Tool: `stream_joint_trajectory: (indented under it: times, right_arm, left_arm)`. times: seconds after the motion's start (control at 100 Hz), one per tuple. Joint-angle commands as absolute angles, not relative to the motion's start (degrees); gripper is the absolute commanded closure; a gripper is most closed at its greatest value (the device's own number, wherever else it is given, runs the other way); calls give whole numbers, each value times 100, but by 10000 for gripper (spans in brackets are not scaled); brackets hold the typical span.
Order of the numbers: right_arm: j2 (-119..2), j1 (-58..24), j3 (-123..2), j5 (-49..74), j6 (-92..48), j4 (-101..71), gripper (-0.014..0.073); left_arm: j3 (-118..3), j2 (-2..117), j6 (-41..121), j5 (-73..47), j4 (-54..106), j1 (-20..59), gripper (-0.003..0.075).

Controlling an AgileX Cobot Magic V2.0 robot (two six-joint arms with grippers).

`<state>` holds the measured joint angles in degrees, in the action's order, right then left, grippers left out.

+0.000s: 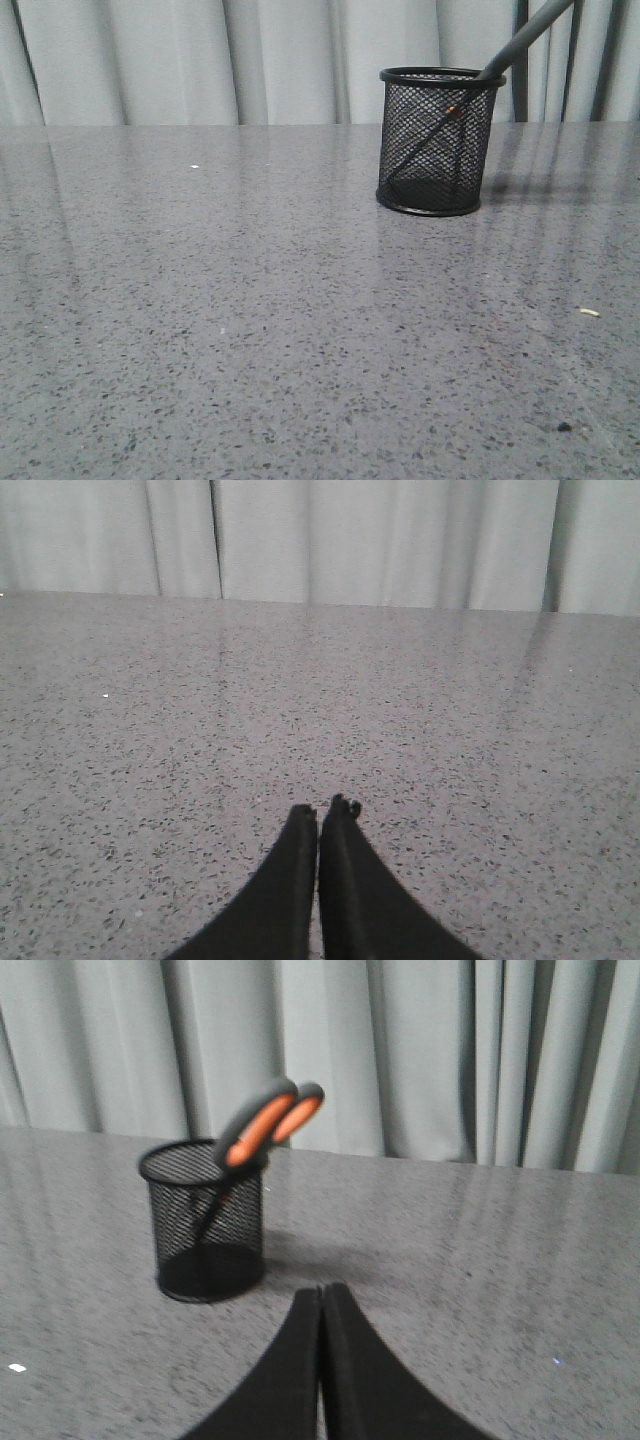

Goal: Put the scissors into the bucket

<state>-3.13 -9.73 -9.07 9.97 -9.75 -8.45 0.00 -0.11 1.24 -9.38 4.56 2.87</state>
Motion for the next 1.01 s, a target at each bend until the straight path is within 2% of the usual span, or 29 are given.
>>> stream_joint_trajectory:
  times: [0.0,0.14,0.24,0.39,1.0]
  right_arm:
    - [-288,-721,-654,213,-998,-679,662]
    - [223,-286,150,-523,-998,-703,662]
    - [193,-74,115,251,-986,-653,662]
    - [193,-39,115,773,-986,-596,662]
    - [182,-39,115,743,-986,-597,662]
  left_arm:
    - [231,-173,64,-517,469,280,740]
    - [231,-173,64,-517,469,280,740]
    - [231,-160,64,-538,469,280,740]
    - [231,-160,64,-525,469,280,740]
    - [231,-160,64,-525,469,280,740]
